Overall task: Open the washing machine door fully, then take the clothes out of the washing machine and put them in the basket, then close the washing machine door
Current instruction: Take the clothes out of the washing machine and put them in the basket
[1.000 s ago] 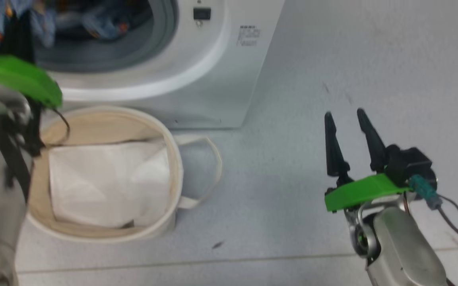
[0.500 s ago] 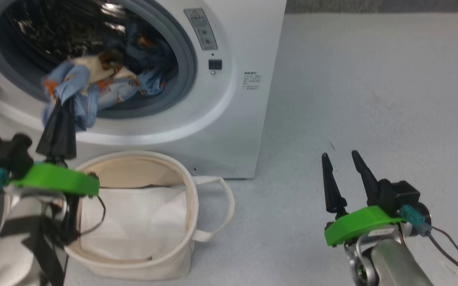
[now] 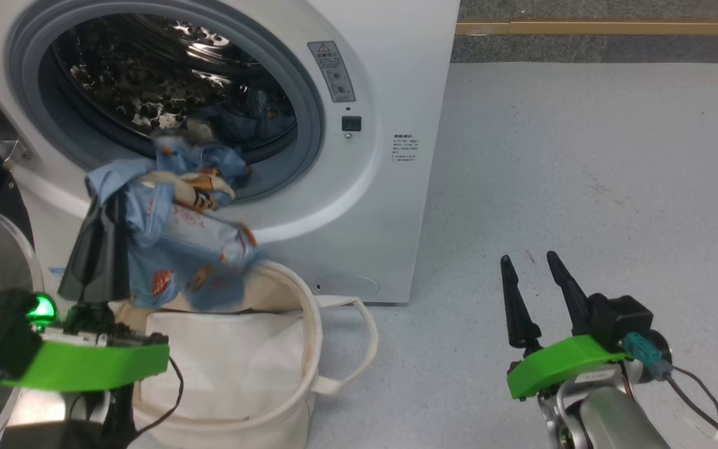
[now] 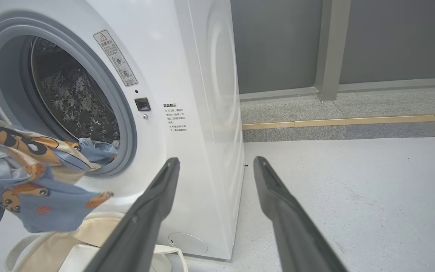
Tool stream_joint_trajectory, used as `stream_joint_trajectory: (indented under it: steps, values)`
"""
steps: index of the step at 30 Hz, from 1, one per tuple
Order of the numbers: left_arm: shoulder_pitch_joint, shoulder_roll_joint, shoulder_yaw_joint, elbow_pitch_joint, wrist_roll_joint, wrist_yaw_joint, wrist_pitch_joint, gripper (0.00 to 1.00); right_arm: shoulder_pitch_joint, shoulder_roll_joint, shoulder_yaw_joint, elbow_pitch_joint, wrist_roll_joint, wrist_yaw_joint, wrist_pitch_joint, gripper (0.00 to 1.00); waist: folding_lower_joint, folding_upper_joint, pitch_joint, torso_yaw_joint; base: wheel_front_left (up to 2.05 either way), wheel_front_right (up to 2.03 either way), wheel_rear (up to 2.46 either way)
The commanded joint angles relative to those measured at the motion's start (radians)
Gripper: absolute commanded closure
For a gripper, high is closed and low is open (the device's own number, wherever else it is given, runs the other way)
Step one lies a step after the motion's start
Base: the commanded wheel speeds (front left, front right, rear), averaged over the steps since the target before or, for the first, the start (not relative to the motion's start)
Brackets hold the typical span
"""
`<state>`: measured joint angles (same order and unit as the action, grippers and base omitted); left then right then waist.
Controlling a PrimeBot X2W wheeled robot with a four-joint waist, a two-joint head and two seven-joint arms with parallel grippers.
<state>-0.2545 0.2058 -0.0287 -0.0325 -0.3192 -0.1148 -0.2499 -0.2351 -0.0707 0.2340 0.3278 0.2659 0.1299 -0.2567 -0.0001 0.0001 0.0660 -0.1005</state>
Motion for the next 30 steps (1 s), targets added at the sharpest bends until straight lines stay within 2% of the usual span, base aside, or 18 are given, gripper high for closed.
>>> stream_joint_trajectory:
  steps: [1,5,9,17,28,30]
  values:
    - [-0.022,0.008,0.053,-0.073,-0.010,-0.004,-0.012,1.00,-0.008,-0.005,0.023,-0.028,0.005,0.001,-0.005,0.00,0.0001,-0.0001,0.001,0.000,0.00,0.00,0.00]
    - [0.006,-0.011,0.070,-0.150,-0.030,-0.006,-0.012,1.00,-0.011,-0.006,0.026,-0.030,0.006,0.001,-0.005,0.00,0.0001,-0.0001,0.009,-0.003,0.00,0.00,0.00]
    - [0.030,-0.008,0.076,-0.113,-0.028,-0.007,-0.012,1.00,-0.018,-0.006,0.026,-0.033,0.005,0.001,-0.005,0.00,0.0001,-0.0001,0.026,-0.007,0.00,0.00,0.00]
    - [-0.028,-0.015,0.066,0.171,-0.057,-0.013,-0.012,1.00,-0.039,-0.011,0.016,-0.047,-0.007,0.001,-0.005,0.00,0.0001,-0.0001,0.084,-0.014,0.00,0.00,0.00]
    - [-0.172,0.006,0.006,0.602,-0.081,-0.016,-0.012,1.00,-0.077,-0.020,-0.007,-0.087,-0.035,0.001,-0.005,0.00,0.0001,-0.0001,0.194,-0.053,0.00,0.00,0.00]
    - [-0.186,0.010,0.002,0.646,-0.086,-0.016,-0.012,1.00,-0.079,-0.021,-0.010,-0.091,-0.037,0.001,-0.005,0.00,0.0001,-0.0001,0.204,-0.057,0.00,0.00,0.00]
